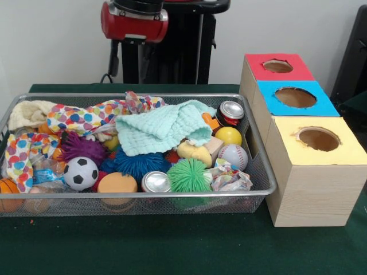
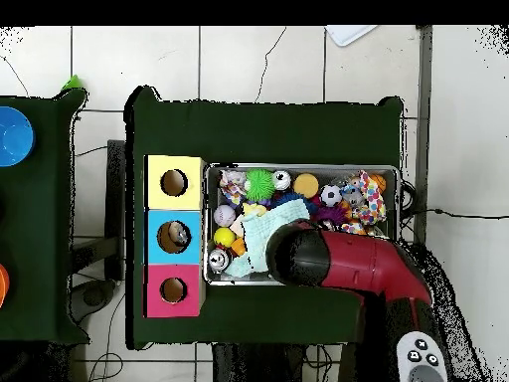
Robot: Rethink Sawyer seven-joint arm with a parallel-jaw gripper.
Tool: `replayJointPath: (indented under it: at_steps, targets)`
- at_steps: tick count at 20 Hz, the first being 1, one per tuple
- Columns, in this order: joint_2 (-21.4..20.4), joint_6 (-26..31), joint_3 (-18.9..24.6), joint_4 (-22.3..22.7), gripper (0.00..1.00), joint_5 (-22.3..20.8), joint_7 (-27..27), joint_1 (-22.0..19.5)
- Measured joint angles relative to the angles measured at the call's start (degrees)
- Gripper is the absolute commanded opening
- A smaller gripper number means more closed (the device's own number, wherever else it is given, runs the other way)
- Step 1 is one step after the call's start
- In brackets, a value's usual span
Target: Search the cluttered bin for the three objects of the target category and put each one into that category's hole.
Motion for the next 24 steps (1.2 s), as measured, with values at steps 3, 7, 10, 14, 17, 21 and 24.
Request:
replayJointPath:
  at_steps: [3, 7, 10, 14, 17, 21, 24]
  targets:
    - [0.84, 0.01, 1.53, -2.34, 1.00, -1.44, 0.00, -1.67]
    - [1.83, 0.01, 2.78, -4.01, 1.00, -2.73, 0.00, -2.96]
    - [3.01, 0.01, 4.18, -5.65, 1.00, -4.28, 0.00, -4.19]
    - [4.57, 0.04, 5.97, -7.45, 1.00, -6.23, 0.00, -5.61]
    - [6.04, 0.01, 7.44, -9.07, 1.00, -8.19, -0.01, -6.52]
    - [7.63, 0.01, 9.46, -10.60, 1.00, -10.86, -0.01, -7.50]
    - [8.50, 0.02, 10.91, -11.30, 1.00, -12.36, -0.01, -8.23]
